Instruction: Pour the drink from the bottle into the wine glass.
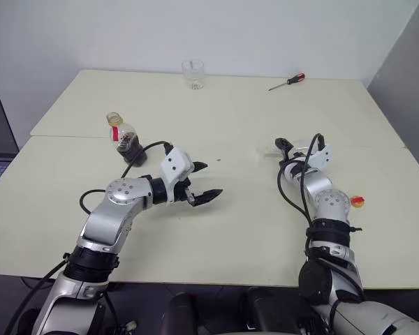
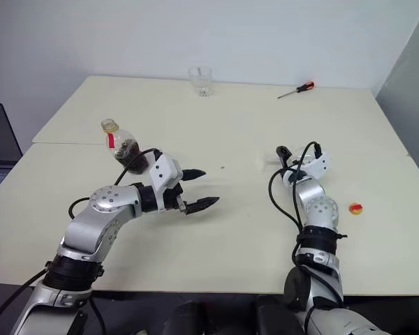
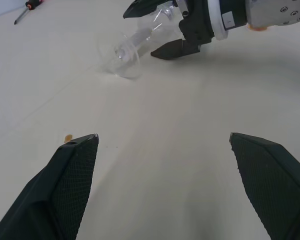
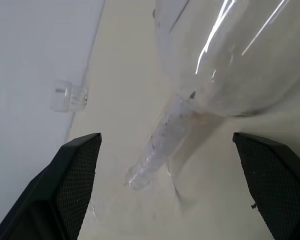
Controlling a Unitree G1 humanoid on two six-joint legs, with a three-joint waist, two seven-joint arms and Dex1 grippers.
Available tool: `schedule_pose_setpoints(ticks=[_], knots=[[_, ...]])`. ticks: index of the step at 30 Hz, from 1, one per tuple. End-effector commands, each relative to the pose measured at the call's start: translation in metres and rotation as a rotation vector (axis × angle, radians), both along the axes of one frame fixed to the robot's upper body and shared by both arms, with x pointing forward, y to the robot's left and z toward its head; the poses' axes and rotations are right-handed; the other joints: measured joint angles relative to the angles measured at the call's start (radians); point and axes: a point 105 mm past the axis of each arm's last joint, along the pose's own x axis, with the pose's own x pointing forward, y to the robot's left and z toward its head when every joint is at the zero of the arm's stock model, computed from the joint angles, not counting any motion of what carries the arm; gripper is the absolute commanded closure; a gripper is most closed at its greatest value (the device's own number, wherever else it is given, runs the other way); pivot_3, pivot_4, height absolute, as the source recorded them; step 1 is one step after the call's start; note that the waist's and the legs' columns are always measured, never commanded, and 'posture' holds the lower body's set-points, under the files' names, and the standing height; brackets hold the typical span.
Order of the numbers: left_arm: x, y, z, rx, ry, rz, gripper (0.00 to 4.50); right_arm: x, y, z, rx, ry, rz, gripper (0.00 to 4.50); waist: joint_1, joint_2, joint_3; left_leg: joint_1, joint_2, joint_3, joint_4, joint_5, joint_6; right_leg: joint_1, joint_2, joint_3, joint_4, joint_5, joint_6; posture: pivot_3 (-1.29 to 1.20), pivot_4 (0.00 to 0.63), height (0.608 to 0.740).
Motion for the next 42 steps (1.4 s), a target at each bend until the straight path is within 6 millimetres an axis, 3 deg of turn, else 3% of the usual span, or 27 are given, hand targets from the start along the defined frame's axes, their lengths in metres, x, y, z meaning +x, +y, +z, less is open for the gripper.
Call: schedule_pose_setpoints(ticks=[1, 3, 11, 14, 18, 20, 22, 24, 28, 33, 36, 42], knots=[[-0.003, 0.003, 0.013, -0.002, -0.054, 0.004, 0.02, 0.008, -0.009, 0.000, 0.000, -0.003, -0.053, 0.00, 0.000, 0.000, 0.000, 0.000, 0.000, 0.000, 0.000, 0.000, 0.000, 0.000, 0.000, 0.000, 0.000, 0.000, 0.000, 0.00, 0.150, 0.740], [-0.004, 0.004, 0.014, -0.001, -0.057, 0.007, 0.02, 0.010, -0.008, -0.002, -0.002, 0.006, -0.063, 0.00, 0.000, 0.000, 0.000, 0.000, 0.000, 0.000, 0.000, 0.000, 0.000, 0.000, 0.000, 0.000, 0.000, 0.000, 0.000, 0.00, 0.150, 0.740], [-0.004, 0.008, 0.015, 0.005, -0.069, 0.032, 0.00, 0.011, -0.015, -0.014, -0.090, 0.069, -0.111, 2.70, 0.000, 0.000, 0.000, 0.000, 0.000, 0.000, 0.000, 0.000, 0.000, 0.001, 0.000, 0.001, 0.000, 0.001, -0.002, 0.00, 0.150, 0.740], [-0.005, 0.010, 0.014, 0.005, -0.075, 0.047, 0.00, 0.014, -0.010, 0.003, -0.144, 0.009, -0.083, 3.63, 0.000, 0.000, 0.000, 0.000, 0.000, 0.000, 0.000, 0.000, 0.000, 0.001, 0.000, 0.001, 0.000, 0.001, -0.002, 0.00, 0.150, 0.740], [0.000, 0.019, 0.013, 0.016, -0.114, 0.122, 0.00, 0.015, 0.002, 0.044, -0.373, -0.135, -0.050, 4.28, 0.002, 0.001, 0.000, 0.000, 0.000, 0.000, 0.000, 0.000, 0.000, 0.000, -0.001, 0.002, 0.000, 0.001, -0.002, 0.00, 0.150, 0.740], [0.004, 0.029, 0.012, 0.020, -0.134, 0.174, 0.00, 0.014, 0.017, 0.074, -0.525, -0.273, -0.034, 4.31, 0.003, 0.001, 0.001, -0.001, 0.000, -0.001, 0.000, 0.000, 0.000, 0.000, -0.001, 0.001, -0.002, 0.001, -0.002, 0.00, 0.150, 0.740], [0.007, 0.047, 0.008, -0.014, -0.130, 0.261, 0.00, 0.006, 0.046, 0.106, -0.680, -0.475, -0.009, 4.31, 0.001, 0.002, 0.001, -0.001, 0.000, 0.000, -0.002, 0.000, 0.000, -0.002, -0.001, 0.002, -0.002, 0.002, -0.003, 0.00, 0.150, 0.740], [0.003, 0.058, 0.000, -0.023, -0.105, 0.298, 0.00, -0.003, 0.071, 0.115, -0.756, -0.597, 0.023, 4.31, -0.009, 0.002, 0.001, -0.001, 0.000, 0.001, -0.004, 0.000, 0.000, -0.004, -0.001, 0.003, -0.003, 0.002, -0.003, 0.00, 0.150, 0.740], [-0.002, 0.064, -0.008, -0.045, -0.071, 0.327, 0.00, -0.015, 0.108, 0.106, -0.822, -0.718, 0.100, 4.31, -0.003, 0.002, 0.001, -0.001, 0.002, 0.000, -0.010, 0.000, 0.000, -0.004, -0.001, 0.002, -0.004, 0.002, -0.005, 0.00, 0.150, 0.740], [-0.010, 0.063, -0.018, -0.060, -0.021, 0.322, 0.00, -0.022, 0.155, 0.071, -0.924, -0.771, 0.214, 4.31, 0.000, 0.001, 0.001, -0.001, 0.002, 0.001, -0.010, 0.000, -0.001, -0.004, -0.001, 0.001, -0.004, 0.001, -0.007, 0.00, 0.150, 0.740], [-0.013, 0.064, -0.018, -0.058, -0.017, 0.325, 0.00, -0.021, 0.166, 0.063, -0.938, -0.786, 0.228, 4.31, 0.007, 0.001, 0.001, -0.001, 0.001, 0.001, -0.010, 0.000, -0.001, -0.003, -0.003, 0.000, -0.004, 0.001, -0.007, 0.00, 0.150, 0.740], [-0.012, 0.070, -0.012, -0.062, -0.040, 0.363, 0.00, -0.016, 0.170, 0.049, -0.949, -0.767, 0.215, 4.31, 0.007, 0.001, 0.001, 0.000, 0.000, 0.002, -0.009, 0.001, -0.001, -0.003, -0.006, -0.001, -0.004, 0.002, -0.005, 0.00, 0.150, 0.740]])
